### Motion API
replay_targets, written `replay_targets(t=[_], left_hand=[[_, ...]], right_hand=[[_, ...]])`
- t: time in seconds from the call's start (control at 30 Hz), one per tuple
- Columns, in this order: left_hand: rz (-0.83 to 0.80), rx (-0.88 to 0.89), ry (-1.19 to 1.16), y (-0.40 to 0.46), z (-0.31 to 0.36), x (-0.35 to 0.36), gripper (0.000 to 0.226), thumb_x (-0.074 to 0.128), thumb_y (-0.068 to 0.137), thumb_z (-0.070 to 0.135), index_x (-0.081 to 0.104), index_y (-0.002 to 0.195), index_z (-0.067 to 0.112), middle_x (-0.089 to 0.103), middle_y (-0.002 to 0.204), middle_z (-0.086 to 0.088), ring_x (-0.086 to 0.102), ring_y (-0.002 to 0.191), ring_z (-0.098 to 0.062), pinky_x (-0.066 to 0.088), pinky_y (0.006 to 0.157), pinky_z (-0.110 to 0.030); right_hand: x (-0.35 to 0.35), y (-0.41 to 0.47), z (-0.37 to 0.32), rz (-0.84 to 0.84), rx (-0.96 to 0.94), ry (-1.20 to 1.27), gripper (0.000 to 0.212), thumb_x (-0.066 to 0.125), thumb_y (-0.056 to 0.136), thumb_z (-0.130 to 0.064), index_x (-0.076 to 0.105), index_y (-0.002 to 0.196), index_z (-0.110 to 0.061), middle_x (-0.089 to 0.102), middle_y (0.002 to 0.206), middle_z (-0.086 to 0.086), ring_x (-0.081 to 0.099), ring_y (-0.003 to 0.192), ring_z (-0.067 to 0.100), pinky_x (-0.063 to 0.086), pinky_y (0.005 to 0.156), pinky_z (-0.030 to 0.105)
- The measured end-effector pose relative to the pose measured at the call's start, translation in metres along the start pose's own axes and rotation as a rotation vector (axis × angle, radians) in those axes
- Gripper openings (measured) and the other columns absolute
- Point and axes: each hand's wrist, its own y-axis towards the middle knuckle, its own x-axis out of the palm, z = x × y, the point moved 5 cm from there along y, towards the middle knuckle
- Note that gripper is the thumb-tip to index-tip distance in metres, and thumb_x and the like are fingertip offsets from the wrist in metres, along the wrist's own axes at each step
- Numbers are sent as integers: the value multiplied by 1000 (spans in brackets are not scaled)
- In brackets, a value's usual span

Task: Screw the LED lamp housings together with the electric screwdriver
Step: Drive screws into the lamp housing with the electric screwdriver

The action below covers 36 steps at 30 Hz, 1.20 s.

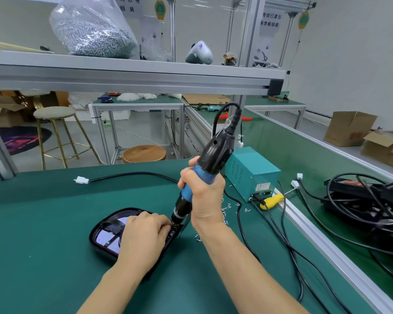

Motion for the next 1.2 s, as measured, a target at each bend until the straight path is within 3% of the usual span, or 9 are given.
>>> replay_targets(t=[0.3,0.67,0.9,1.2], left_hand=[[16,12,-22,-4,-1,-1,20,51,95,31,69,103,32,67,98,15,52,102,-14,34,88,-28],[-30,11,0,-1,1,-3,21,48,96,36,66,106,34,66,103,16,50,104,-12,30,87,-27],[-2,-23,-147,-5,-2,-11,16,58,91,27,73,97,27,69,98,10,57,99,-17,40,89,-36],[76,20,-123,-6,3,-20,12,59,91,30,71,92,29,67,93,10,56,95,-15,29,88,-29]], right_hand=[[-6,7,-22,-3,0,67,23,62,66,-5,61,66,-28,49,59,4,48,49,19,41,50,24],[-3,7,-29,-1,12,116,17,63,66,-4,59,72,-19,47,63,8,48,49,19,41,48,24],[-7,3,-26,12,-11,110,16,63,68,-3,58,76,-16,49,55,1,48,49,19,41,49,23],[-14,-4,-43,9,-57,168,20,59,70,0,57,76,-19,50,59,-1,47,48,16,41,51,26]])
